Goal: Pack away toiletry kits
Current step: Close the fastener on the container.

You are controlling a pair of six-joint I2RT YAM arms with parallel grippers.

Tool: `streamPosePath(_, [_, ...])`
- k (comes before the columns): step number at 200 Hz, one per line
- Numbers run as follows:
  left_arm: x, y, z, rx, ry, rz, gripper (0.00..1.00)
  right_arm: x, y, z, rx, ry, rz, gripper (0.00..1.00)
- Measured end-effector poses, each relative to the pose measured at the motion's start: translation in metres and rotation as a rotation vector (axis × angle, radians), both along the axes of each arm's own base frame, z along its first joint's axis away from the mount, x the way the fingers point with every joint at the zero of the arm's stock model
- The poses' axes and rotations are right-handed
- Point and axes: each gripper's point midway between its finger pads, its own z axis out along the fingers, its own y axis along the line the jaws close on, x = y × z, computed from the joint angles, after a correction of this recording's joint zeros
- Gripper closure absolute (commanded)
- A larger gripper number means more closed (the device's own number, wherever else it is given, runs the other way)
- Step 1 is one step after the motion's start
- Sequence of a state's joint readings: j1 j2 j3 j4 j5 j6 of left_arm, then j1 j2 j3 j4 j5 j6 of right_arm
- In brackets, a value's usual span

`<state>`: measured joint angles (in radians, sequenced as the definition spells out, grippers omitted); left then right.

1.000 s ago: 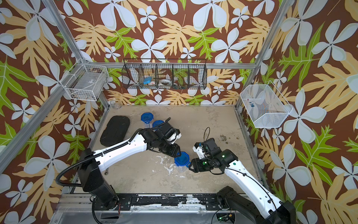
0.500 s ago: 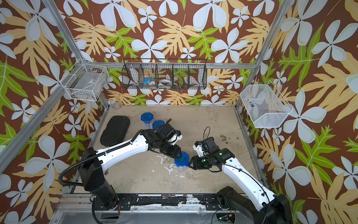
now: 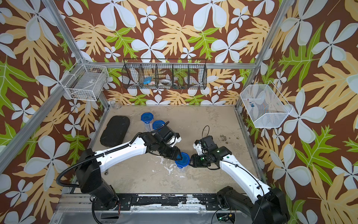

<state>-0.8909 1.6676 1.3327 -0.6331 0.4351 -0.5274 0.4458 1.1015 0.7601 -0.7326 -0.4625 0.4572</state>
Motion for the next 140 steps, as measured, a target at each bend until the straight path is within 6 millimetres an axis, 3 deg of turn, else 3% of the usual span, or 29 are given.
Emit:
streamPosePath(32, [0.001, 0.0, 0.0, 0.002, 0.009, 0.013, 0.48, 0.001, -0.003, 0.0, -0.009, -0.011, -0.009, 0.51])
streamPosePath(52, [0.006, 0.002, 0.001, 0.008, 0.003, 0.026, 0.42, 0.004, -0.003, 0.004, -0.002, -0.031, -0.013, 0.48])
streamPosePath(100, [0.018, 0.024, 0.013, 0.029, -0.052, 0.062, 0.01, 0.009, -0.011, 0.012, -0.023, -0.088, -0.03, 0.34])
streamPosePath(140, [0.008, 0.047, 0.038, 0.001, -0.138, 0.083, 0.0, 0.013, -0.027, 0.035, -0.09, -0.162, -0.064, 0.14])
